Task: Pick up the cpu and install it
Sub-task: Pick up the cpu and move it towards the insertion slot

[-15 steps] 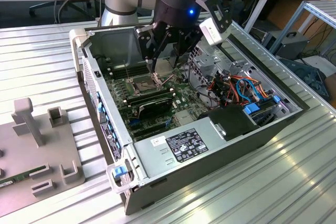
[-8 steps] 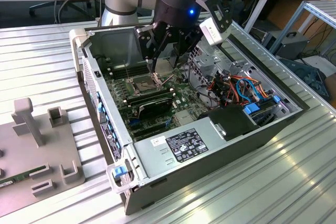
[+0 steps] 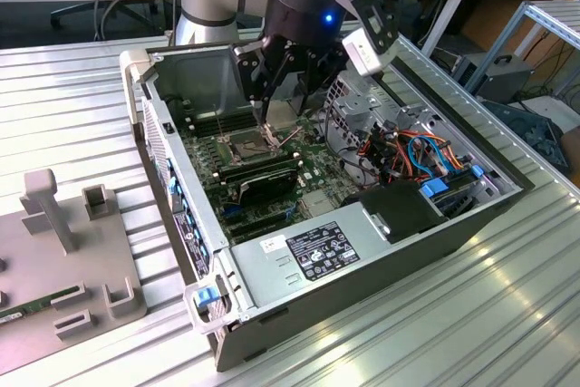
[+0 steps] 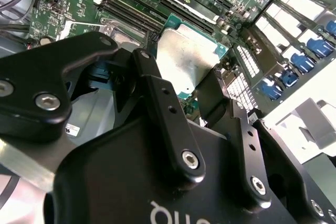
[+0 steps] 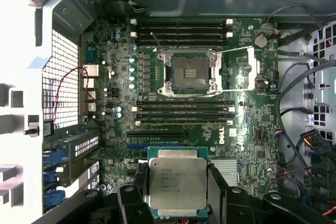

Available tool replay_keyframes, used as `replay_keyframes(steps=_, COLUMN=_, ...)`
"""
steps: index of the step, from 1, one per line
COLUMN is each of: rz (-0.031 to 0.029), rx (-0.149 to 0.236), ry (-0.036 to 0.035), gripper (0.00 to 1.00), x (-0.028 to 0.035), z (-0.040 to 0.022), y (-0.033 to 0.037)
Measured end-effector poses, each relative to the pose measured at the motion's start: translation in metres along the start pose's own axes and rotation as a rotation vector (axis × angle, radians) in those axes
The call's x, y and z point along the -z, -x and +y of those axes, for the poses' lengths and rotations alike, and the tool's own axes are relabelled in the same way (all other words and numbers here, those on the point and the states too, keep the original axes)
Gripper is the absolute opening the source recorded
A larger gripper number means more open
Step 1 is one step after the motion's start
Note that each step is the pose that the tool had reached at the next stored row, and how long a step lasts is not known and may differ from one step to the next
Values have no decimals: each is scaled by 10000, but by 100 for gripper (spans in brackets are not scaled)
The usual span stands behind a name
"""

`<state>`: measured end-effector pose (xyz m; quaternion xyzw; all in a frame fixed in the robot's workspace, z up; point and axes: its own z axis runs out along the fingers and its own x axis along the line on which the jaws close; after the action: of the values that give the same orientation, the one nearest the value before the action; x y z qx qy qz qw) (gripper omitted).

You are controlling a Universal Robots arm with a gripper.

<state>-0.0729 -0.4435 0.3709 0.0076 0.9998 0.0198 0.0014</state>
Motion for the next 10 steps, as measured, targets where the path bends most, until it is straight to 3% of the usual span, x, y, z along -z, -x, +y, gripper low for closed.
replay_keyframes(steps=10, rz=0, rx=0, ry=-1, gripper=55, x=-24, z=52, y=-1)
